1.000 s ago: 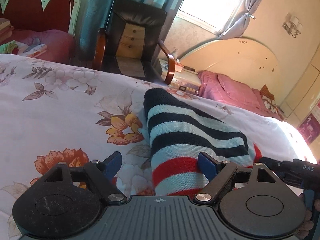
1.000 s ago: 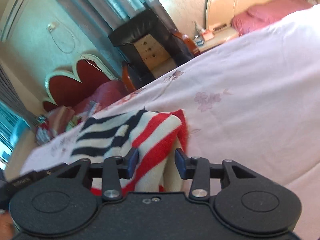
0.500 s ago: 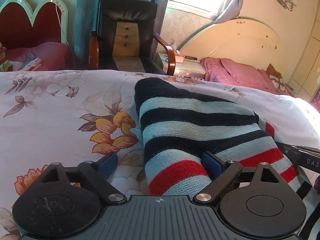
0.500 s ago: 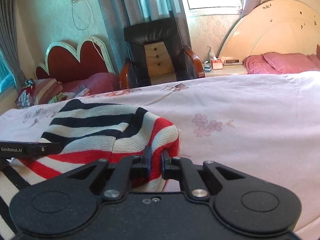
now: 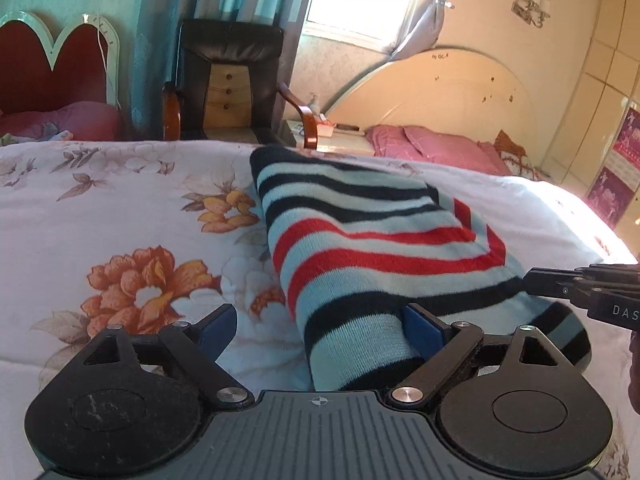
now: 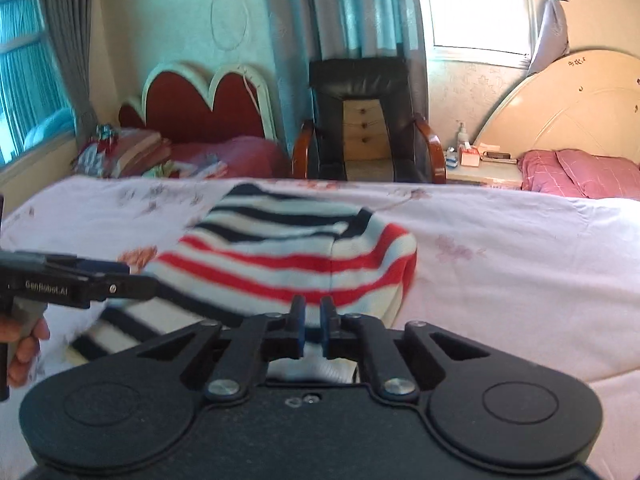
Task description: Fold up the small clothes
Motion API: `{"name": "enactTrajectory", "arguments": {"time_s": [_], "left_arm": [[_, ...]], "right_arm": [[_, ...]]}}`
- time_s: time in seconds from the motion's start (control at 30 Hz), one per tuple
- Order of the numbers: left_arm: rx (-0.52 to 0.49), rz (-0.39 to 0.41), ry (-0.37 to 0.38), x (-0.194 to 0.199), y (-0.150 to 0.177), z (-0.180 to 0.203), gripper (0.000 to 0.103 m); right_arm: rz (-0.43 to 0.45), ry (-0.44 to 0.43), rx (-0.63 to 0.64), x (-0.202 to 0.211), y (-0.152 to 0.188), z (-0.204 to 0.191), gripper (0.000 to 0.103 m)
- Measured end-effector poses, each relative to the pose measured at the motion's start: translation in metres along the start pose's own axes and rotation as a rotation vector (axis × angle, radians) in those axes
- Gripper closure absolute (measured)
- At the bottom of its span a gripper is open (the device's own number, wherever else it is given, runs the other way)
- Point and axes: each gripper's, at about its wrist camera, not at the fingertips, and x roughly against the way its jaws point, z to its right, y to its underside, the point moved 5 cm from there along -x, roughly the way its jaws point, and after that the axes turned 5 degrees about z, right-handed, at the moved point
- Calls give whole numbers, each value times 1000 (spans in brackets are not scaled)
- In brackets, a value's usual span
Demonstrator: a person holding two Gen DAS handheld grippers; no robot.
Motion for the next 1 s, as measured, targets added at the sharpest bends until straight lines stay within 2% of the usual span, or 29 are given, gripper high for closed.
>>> {"name": "enactTrajectory", "arguments": {"time_s": [0.13,0.3,0.4,0.43,0.47,0.53,0.6,0.67,0.77,0.9,0.93,1.0], "left_arm": [[-10,-7,2,-3,10,2,13],[16,16,2,-4,21,-2,13],[18,0,5,12,16,-1,13],[5,14,12,23,14,0,13],[-12,31,28,34,13,3,13],[-31,26,36,50,19,2,13],[-41,-3,30,52,28,-1,13],[-44,-37,12,46,38,-6,13],[-23,-55,15,38,51,-9,13],[-19,-60,8,39,48,-9,13],[-10,-47,7,44,43,-9,13],[9,16,17,55,27,-10,13]], "right_arm": [[-63,62,36,-11,21,-1,101],[-56,110,34,-18,29,1,103],[-63,138,11,-15,28,-3,103],[-58,148,-1,-9,24,-6,102],[-32,143,-10,1,20,-9,94],[19,122,11,26,16,-21,94],[34,104,25,41,19,-31,94],[2,99,44,41,27,-38,94],[-142,159,74,18,55,-36,99],[-131,169,42,14,65,-34,100],[-134,167,40,15,63,-34,99],[-86,142,16,29,52,-34,87]]}}
